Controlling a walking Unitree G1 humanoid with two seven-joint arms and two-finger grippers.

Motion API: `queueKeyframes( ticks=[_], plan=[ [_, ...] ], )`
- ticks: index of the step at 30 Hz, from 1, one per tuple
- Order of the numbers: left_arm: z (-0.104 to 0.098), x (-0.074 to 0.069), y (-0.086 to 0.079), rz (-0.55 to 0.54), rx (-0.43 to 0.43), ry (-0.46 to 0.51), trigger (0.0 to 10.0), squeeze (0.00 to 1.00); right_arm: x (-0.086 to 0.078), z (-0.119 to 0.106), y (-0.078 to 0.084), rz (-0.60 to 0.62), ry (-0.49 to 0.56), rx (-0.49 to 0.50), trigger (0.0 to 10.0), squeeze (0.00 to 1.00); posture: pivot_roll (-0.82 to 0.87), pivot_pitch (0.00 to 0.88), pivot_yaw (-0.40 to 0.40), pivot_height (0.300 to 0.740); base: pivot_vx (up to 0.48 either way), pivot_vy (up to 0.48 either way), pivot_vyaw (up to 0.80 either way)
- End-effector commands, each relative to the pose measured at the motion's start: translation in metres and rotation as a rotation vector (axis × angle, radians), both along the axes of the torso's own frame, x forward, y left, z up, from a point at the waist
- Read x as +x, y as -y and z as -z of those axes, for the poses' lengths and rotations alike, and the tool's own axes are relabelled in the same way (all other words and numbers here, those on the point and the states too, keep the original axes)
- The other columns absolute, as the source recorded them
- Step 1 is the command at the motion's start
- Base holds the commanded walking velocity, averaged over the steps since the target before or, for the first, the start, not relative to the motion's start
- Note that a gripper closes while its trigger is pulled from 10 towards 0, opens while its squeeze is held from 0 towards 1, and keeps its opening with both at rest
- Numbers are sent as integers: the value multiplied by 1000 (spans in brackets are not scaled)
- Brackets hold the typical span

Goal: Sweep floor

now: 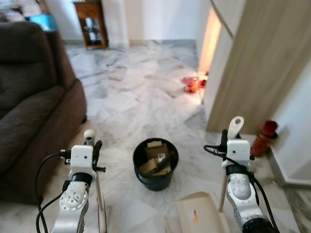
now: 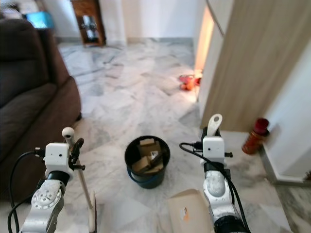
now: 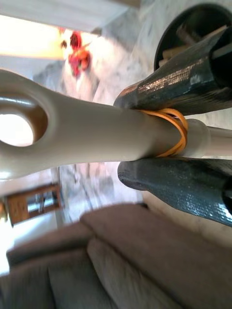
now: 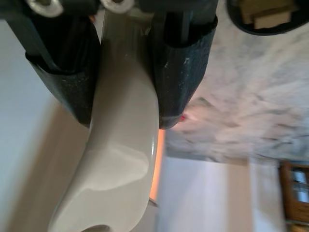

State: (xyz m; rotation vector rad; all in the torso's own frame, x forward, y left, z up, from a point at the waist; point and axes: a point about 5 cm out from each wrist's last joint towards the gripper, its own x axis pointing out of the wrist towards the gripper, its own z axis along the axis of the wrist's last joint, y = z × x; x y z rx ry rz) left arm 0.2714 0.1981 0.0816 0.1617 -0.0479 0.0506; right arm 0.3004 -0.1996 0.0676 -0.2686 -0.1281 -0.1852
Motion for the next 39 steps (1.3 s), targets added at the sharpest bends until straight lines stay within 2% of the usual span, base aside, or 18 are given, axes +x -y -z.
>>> queueKeyframes(
  ticks=[1,9,33,39],
  plan=[
    [-10,3,3,22,18,44,10000,0,5,-6,1,0,15,-7,10000,0,165,0,29,740,0,0,-800],
    [-10,4,5,32,19,39,10000,0,5,-5,2,-4,11,-10,10000,0,164,0,31,740,0,0,-770],
    [-8,5,7,40,40,32,10000,0,7,-5,-1,-24,2,7,10000,0,169,0,27,740,0,0,0],
    [-8,5,7,38,42,31,10000,0,7,-5,0,-19,5,10,10000,0,170,0,28,740,0,0,-400]
  ],
)
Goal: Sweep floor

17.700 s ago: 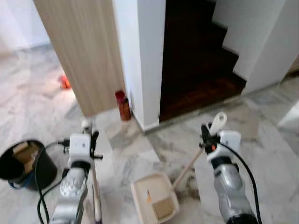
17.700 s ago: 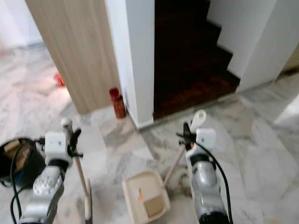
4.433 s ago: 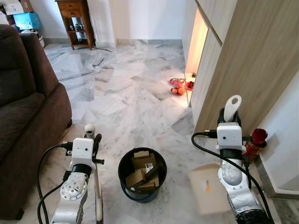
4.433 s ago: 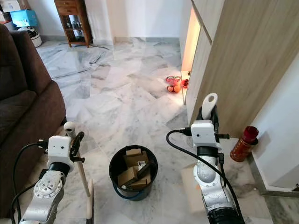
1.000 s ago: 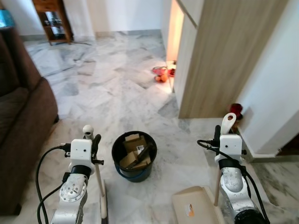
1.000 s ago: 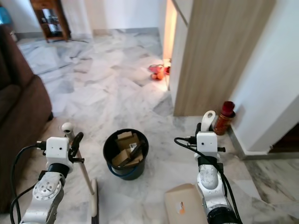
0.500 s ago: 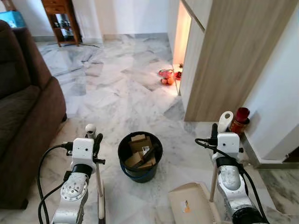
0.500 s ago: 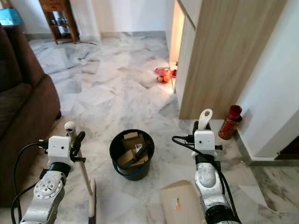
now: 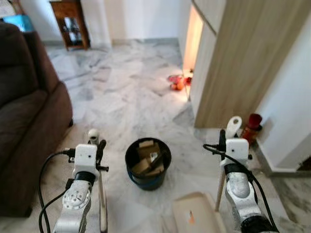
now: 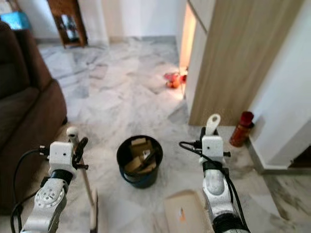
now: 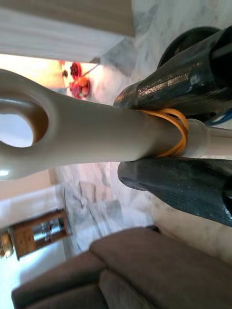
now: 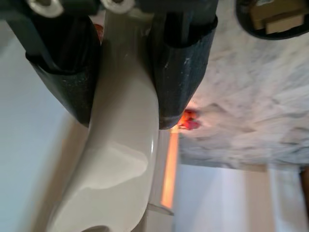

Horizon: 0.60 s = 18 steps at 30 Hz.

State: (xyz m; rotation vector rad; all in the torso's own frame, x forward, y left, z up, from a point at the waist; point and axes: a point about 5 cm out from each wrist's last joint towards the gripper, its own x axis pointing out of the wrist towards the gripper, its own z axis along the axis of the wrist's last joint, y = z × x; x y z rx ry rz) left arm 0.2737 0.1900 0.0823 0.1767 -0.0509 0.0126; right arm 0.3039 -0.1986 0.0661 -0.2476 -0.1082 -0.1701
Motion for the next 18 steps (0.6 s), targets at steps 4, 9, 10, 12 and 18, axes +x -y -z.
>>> queueKeyframes(
  ticks=[4,9,10,12,18],
  plan=[
    [-8,3,-2,1,27,32,10000,0,3,-6,0,-9,25,-13,10000,0,171,0,28,740,0,-139,0],
    [-8,3,-1,0,30,33,10000,0,4,-6,0,-9,22,-12,10000,0,173,0,28,740,0,-281,0],
    [-8,3,-1,-1,31,32,10000,0,4,-6,0,-10,22,-11,10000,0,173,0,28,740,0,-315,0],
    [-8,3,-1,-1,32,33,10000,0,4,-6,0,-10,23,-10,10000,0,173,0,28,740,0,-345,0],
    [-8,3,-1,-3,35,32,10000,0,4,-6,1,-8,20,-13,10000,0,175,0,27,740,0,-381,0]
  ],
)
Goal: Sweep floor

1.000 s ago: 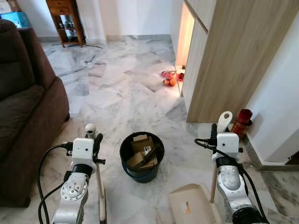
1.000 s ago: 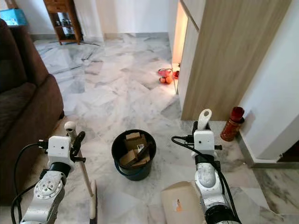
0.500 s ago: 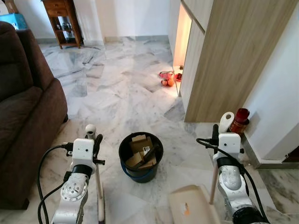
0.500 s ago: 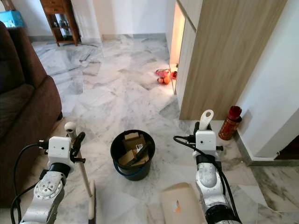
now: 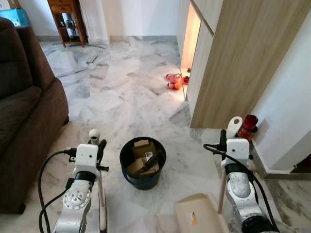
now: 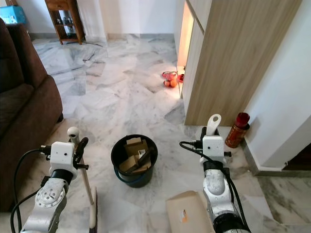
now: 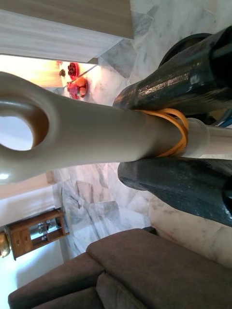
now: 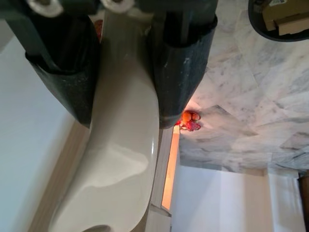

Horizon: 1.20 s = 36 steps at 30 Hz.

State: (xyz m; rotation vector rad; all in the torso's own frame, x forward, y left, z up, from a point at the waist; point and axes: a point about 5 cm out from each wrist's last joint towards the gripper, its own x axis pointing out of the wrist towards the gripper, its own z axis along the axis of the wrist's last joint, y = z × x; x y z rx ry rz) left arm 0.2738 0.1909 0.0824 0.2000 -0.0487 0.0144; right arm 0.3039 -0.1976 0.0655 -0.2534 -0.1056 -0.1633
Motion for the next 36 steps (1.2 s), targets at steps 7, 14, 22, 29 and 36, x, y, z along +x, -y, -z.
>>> queueKeyframes(
  ticks=[7,14,22,29,36],
  plan=[
    [-8,3,0,-2,13,34,10000,0,4,-6,3,0,21,-6,10000,0,174,0,26,740,0,-385,0],
    [-8,3,-1,-4,12,35,10000,0,4,-6,3,0,21,1,10000,0,175,0,26,740,0,-385,0],
    [-8,3,0,-3,9,35,10000,0,5,-5,2,-4,13,2,10000,0,172,0,25,740,0,-387,-570],
    [-8,4,0,-9,-6,34,10000,0,5,-5,3,-2,6,-1,10000,0,171,0,23,740,0,-38,-800],
    [-8,4,0,-7,-11,36,10000,0,5,-4,4,4,2,-1,10000,0,168,0,23,740,0,0,-800]
  ],
)
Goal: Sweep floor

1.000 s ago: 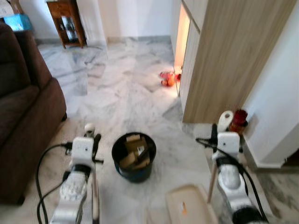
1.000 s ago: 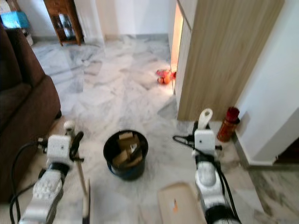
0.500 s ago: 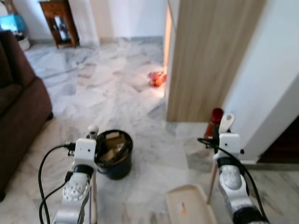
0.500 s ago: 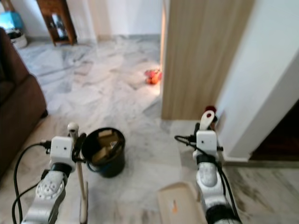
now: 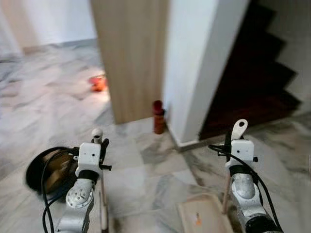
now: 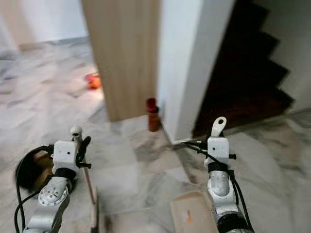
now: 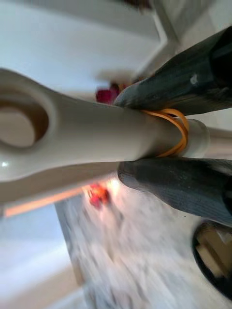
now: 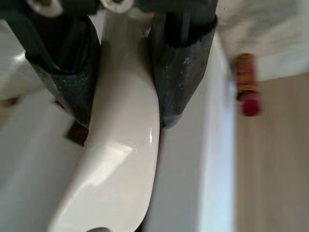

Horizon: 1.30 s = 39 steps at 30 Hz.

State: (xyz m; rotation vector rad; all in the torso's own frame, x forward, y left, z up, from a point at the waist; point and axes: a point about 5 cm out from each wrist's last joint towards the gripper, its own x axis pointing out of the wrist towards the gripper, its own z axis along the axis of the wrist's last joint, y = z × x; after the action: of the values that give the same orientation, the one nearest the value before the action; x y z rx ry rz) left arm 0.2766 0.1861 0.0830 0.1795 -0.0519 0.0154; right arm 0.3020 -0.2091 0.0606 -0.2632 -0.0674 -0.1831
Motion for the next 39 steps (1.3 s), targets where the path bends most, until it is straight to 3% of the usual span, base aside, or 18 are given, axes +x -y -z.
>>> queueKeyframes(
  ticks=[1,39],
  plan=[
    [-7,2,-4,-6,7,33,10000,0,7,-9,-7,-19,37,4,10000,0,166,0,24,740,0,0,-800],
    [-6,12,-3,18,4,15,10000,0,7,-9,-8,-9,41,23,10000,0,141,0,33,740,0,0,-800]
  ],
)
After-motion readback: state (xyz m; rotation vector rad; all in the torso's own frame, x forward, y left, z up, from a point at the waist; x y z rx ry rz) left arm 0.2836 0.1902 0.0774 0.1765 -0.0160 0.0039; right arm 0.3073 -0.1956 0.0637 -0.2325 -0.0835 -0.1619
